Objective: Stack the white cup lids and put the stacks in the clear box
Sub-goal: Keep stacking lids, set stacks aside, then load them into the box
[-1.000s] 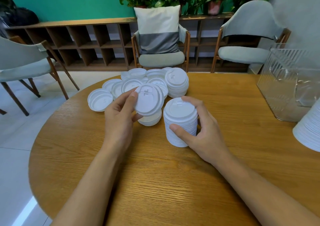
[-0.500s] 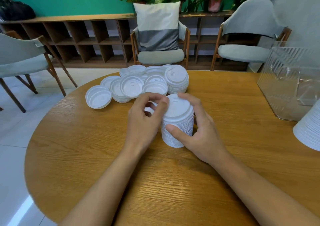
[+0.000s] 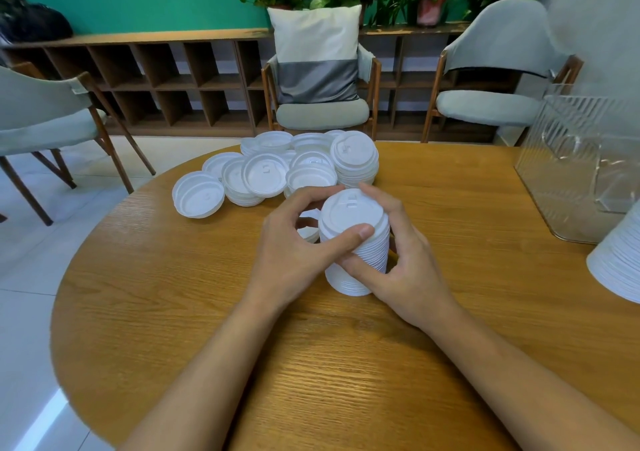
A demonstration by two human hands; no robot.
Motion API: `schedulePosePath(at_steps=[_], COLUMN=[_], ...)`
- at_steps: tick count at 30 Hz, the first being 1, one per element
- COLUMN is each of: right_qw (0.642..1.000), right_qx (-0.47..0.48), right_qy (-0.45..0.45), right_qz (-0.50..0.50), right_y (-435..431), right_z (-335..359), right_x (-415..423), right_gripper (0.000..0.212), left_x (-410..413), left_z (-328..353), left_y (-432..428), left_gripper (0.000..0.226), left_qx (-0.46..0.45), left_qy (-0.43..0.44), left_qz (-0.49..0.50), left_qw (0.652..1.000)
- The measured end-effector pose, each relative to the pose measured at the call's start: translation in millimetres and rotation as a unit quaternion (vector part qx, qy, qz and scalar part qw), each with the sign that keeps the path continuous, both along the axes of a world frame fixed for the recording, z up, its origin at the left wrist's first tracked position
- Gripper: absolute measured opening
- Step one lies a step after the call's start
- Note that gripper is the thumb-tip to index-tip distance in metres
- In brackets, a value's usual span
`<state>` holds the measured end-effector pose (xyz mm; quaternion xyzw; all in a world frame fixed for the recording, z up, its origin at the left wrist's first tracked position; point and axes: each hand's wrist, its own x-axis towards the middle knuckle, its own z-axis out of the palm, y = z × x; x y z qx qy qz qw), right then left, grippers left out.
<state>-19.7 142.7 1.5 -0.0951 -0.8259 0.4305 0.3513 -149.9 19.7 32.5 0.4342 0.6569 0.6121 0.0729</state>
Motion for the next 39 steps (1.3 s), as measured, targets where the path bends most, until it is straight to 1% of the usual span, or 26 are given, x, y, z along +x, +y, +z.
schedulePosePath(at_steps=[6, 12, 13, 15, 16, 18, 19, 21, 23, 25, 32, 34, 36, 39], right_qw=[1.0, 1.0, 1.0, 1.0, 0.999, 0.999, 0.999, 0.999, 0.999, 0.999, 0.999, 0.999, 0.999, 0.999], right_qx=[-0.014, -0.012, -0.006, 0.003, 0.004, 0.005, 0.004, 0.001, -0.001, -0.002, 0.004, 0.002, 0.005, 0.001], right_qy=[-0.006, -0.021, -0.018, -0.009, -0.004, 0.005, 0.007, 0.005, 0.001, 0.002, 0.003, 0.003, 0.002, -0.002], right_qz=[0.008, -0.001, -0.007, -0.024, -0.032, -0.045, -0.049, -0.053, -0.052, -0.05, -0.048, -0.047, -0.045, -0.042], right_y=[0, 1, 2, 2, 3, 4, 5, 6, 6, 6, 7, 7, 7, 8], right_z=[1, 0, 0, 0, 0, 1, 1, 1, 1, 1, 1, 1, 0, -1], right_x=[1, 0, 0, 1, 2, 3, 3, 4, 4, 5, 5, 5, 4, 4], right_gripper=[0.075, 0.075, 0.075, 0.074, 0.075, 0.075, 0.075, 0.075, 0.075, 0.075, 0.075, 0.076, 0.076, 0.078], left_x=[1, -7, -10, -17, -22, -33, -35, -38, -39, -39, -36, -34, -31, -28], left_z=[-1, -4, -5, -9, -12, -19, -22, -28, -28, -28, -23, -20, -14, -5], left_y=[-1, -3, -5, -10, -12, -14, -14, -14, -15, -15, -15, -15, -15, -16], left_gripper=[0.055, 0.054, 0.051, 0.046, 0.04, 0.021, 0.02, 0.024, 0.024, 0.024, 0.031, 0.031, 0.031, 0.027], left_qx=[-0.014, -0.026, -0.018, -0.013, -0.028, -0.09, -0.127, -0.181, -0.201, -0.198, -0.169, -0.137, -0.097, -0.036], left_qy=[0.013, 0.025, 0.024, 0.025, 0.037, 0.095, 0.135, 0.198, 0.235, 0.247, 0.165, 0.129, 0.073, 0.0], left_qz=[0.002, -0.017, -0.012, 0.033, 0.065, 0.11, 0.111, 0.09, 0.079, 0.076, 0.069, 0.078, 0.089, 0.091], left_qw=[1.0, 0.999, 0.999, 0.999, 0.997, 0.985, 0.976, 0.959, 0.948, 0.945, 0.969, 0.979, 0.989, 0.995])
